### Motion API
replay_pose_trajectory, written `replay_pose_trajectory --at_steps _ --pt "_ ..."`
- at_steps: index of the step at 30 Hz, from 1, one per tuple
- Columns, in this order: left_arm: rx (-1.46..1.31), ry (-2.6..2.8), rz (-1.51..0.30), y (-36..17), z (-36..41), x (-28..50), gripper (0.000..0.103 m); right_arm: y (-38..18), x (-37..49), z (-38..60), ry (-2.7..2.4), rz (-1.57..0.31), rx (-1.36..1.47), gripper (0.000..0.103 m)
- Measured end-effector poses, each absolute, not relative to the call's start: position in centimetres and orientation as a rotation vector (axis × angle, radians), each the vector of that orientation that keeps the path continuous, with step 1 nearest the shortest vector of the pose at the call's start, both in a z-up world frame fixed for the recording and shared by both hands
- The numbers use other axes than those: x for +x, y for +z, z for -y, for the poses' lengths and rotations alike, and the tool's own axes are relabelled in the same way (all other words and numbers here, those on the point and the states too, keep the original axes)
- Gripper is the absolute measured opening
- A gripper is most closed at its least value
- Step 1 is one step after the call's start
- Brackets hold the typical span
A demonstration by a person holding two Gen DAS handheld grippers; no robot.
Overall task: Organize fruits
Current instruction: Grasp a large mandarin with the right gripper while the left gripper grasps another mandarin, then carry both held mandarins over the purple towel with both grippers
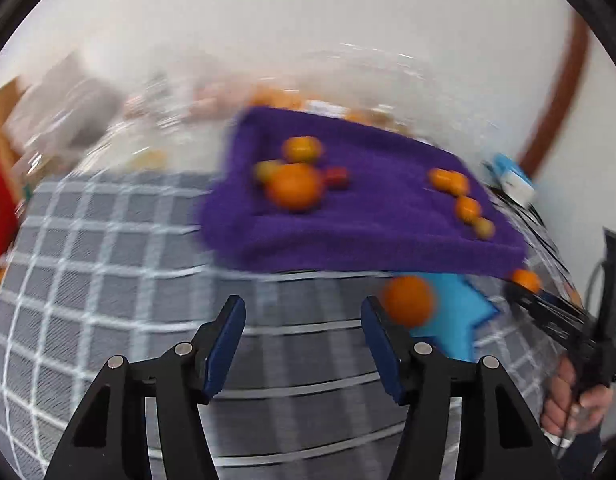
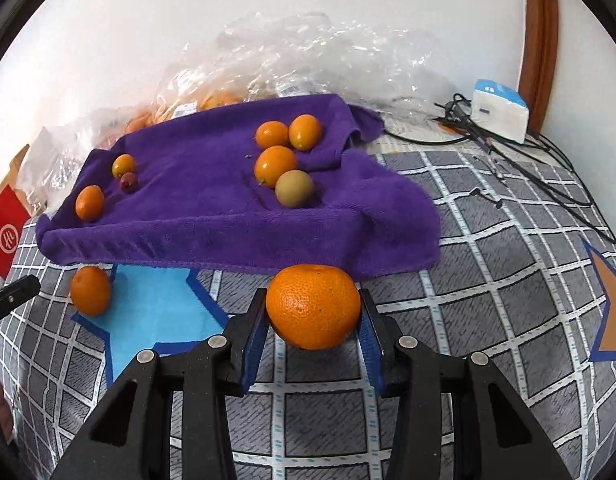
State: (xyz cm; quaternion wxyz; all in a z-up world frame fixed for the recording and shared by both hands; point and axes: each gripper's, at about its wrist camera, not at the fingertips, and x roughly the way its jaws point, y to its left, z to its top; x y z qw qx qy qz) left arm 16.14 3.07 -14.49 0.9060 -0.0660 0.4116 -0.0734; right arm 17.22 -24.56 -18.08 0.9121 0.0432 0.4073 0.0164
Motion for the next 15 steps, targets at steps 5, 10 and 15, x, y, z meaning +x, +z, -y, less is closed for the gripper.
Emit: replay_pose_trajectory --at_steps 5,10,15 --pt "-0.088 -0.207 -0.885 -15.0 1.4 17.7 0.059 -18.1 17.0 25.4 -0.001 -0.836 0.107 0.042" --pt "-0.092 -0.218 -0.912 -16.2 3.4 18.6 0.059 -18.1 16.7 25.4 -0.012 -0.827 0.090 0.042" --pt "-0.017 -0.171 -0.892 -17.4 4.6 18.4 0.054 -18.3 16.8 25.8 -0.009 -0.833 0.117 0.042"
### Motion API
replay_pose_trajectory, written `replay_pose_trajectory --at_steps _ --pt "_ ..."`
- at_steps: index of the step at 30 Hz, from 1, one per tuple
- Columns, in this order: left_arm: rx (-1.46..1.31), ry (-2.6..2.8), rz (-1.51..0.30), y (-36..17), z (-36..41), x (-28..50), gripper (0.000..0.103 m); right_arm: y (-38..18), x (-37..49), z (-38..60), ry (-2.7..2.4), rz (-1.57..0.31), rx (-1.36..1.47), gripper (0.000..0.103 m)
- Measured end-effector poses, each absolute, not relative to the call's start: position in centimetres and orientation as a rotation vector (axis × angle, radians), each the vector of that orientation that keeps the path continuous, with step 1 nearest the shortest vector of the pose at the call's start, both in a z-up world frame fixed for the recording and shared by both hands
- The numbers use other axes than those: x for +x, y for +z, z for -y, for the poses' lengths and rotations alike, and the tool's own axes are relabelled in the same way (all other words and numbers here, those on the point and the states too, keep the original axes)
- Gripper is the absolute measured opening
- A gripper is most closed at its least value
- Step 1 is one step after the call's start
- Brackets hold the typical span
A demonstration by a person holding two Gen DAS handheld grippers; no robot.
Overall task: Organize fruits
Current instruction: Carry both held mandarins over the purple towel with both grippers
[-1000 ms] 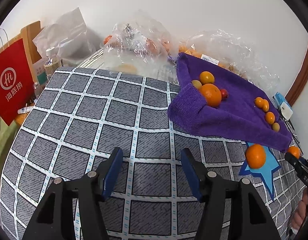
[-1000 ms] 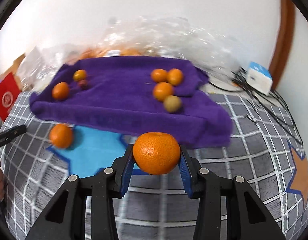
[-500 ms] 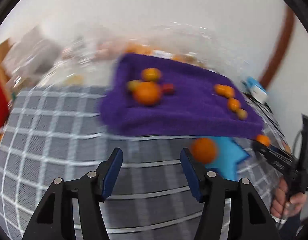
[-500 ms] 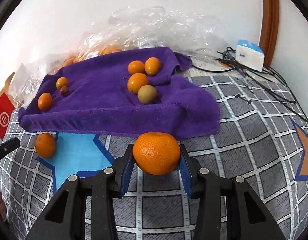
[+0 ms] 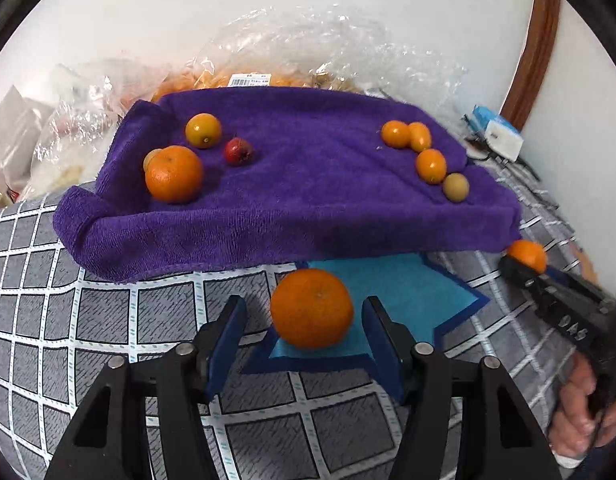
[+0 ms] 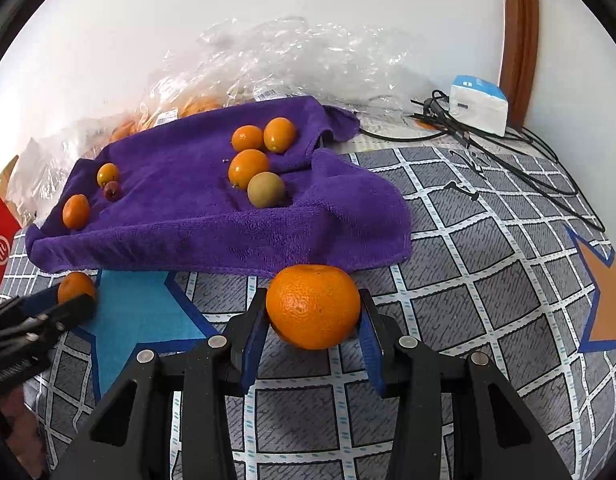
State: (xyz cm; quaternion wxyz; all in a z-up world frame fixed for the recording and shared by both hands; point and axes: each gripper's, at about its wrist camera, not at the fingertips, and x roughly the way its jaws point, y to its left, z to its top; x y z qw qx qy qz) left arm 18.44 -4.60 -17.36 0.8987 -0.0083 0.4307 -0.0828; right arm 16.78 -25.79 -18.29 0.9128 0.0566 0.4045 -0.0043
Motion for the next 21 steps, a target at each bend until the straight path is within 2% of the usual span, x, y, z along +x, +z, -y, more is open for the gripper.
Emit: replay_pose_trajectory --at_steps 3,21 --pt "-0.001 -0.191 -0.867 -17.3 4.6 18.0 0.039 -18.3 16.9 25.9 -0.017 -0.837 0.126 0.042" --pt "-0.167 -0.174 -0.815 -16.2 1.1 17.7 0.038 -18.2 16.8 25.1 0.006 -0.824 0.087 0.042"
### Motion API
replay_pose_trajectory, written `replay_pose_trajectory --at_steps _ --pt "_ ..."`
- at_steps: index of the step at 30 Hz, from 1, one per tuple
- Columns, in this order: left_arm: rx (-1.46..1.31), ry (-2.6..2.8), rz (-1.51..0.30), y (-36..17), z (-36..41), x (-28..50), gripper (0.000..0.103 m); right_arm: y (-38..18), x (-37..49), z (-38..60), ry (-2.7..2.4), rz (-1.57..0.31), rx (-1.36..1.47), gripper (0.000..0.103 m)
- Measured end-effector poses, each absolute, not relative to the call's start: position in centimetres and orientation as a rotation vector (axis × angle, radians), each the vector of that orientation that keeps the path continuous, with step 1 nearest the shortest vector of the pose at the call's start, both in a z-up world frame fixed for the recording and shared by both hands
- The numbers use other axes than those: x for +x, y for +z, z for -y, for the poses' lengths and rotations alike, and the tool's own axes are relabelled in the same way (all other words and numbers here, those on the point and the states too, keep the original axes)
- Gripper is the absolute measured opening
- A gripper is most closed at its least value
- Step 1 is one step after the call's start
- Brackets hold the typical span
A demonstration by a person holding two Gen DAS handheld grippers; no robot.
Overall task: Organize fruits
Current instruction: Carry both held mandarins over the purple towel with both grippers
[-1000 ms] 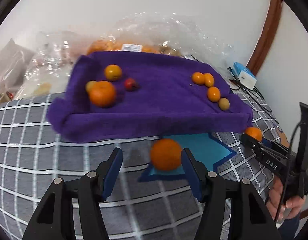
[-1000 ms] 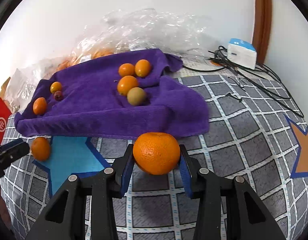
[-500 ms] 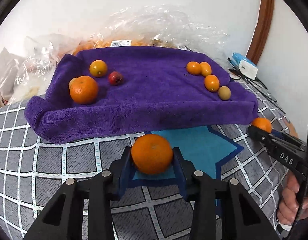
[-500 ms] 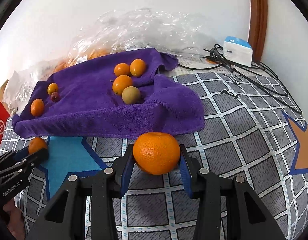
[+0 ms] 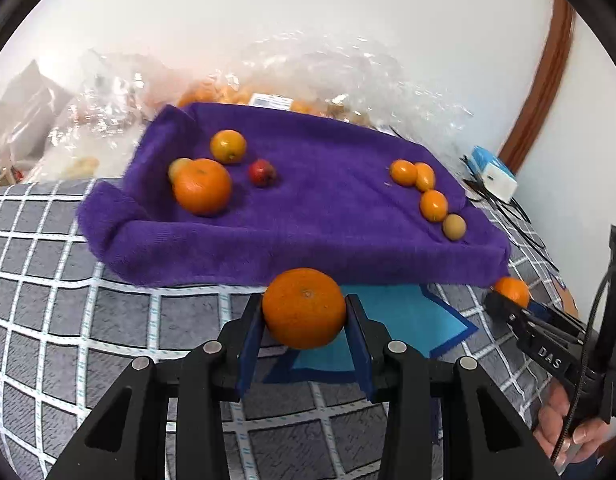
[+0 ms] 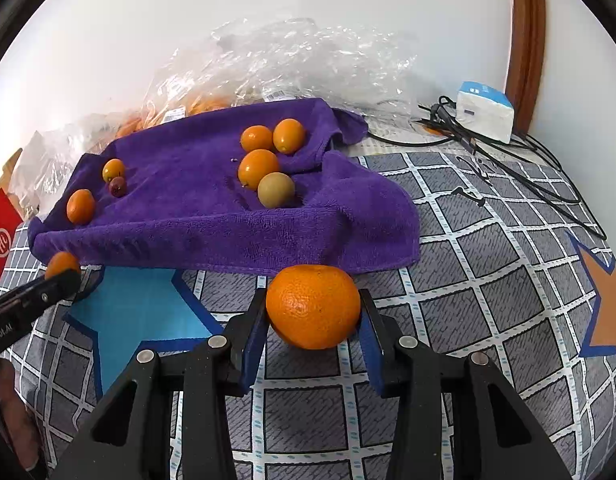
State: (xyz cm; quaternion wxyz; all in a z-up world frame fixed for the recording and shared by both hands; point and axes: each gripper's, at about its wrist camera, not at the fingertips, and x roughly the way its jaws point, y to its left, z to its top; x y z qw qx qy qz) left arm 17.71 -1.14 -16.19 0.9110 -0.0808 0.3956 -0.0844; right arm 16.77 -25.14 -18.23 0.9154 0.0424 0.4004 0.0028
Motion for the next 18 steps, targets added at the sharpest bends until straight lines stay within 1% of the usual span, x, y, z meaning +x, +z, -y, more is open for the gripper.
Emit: replay_pose_trajectory --at_steps 7,12,16,18 --pt "-0.172 -0.145 -0.788 -16.1 0.5 17.6 0.038 -18.1 16.8 25.6 0.054 -0.817 0.129 0.042" --pt "-0.159 -0.161 -0.744 -15.3 0.9 16.9 0.038 -17.9 16.4 24.9 0.029 -0.798 0.087 0.042" --pt "-0.140 -0.166 -0.770 -15.6 1.4 17.1 0.038 -17.9 16.5 24.9 0.042 -0.803 0.092 0.042" --pt "-0.124 -0.161 -0.747 -15.4 1.6 16.8 0.038 -17.8 16.4 25.0 0.042 -0.798 0.097 0.042"
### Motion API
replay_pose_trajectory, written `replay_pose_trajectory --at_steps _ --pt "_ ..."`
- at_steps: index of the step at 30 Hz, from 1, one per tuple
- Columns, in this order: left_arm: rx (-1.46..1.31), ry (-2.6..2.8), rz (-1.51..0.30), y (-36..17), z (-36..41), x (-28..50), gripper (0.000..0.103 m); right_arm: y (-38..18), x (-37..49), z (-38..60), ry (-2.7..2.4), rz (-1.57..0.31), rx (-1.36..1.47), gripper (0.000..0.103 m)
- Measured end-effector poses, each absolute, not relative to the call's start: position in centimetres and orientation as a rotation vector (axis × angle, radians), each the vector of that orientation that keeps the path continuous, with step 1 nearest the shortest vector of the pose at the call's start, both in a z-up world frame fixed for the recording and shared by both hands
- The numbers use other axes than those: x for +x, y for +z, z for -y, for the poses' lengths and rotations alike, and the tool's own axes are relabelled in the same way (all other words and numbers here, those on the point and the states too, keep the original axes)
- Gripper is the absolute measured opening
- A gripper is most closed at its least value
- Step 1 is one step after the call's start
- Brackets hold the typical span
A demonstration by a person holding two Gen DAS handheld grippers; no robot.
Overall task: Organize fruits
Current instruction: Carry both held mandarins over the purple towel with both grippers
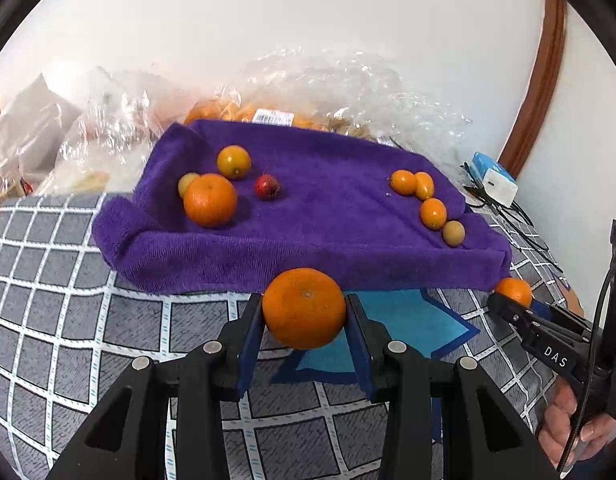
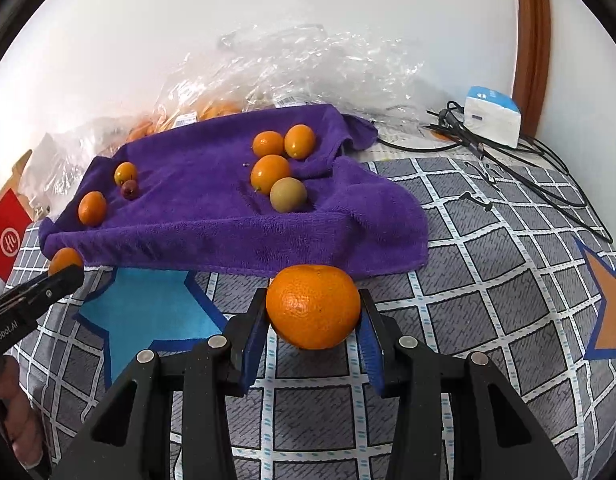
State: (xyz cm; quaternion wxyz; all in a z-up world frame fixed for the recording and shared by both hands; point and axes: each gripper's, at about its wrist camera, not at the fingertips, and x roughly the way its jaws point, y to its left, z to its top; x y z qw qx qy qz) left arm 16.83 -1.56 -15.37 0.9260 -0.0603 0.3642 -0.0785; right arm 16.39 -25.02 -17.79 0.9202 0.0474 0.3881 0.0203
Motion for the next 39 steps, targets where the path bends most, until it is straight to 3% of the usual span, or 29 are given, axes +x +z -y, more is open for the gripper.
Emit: replay_pose_trajectory --at_steps 22,39 --pt "-0.171 -0.053 -0.564 -12.9 -1.2 15.3 0.038 -14.8 15.5 25.5 0.057 -0.729 0.128 0.042" --pt "-0.225 -0.061 -0.575 -12.8 -2.2 15.5 0.038 -11.4 15.8 24.8 0.075 -0.674 0.068 0.042"
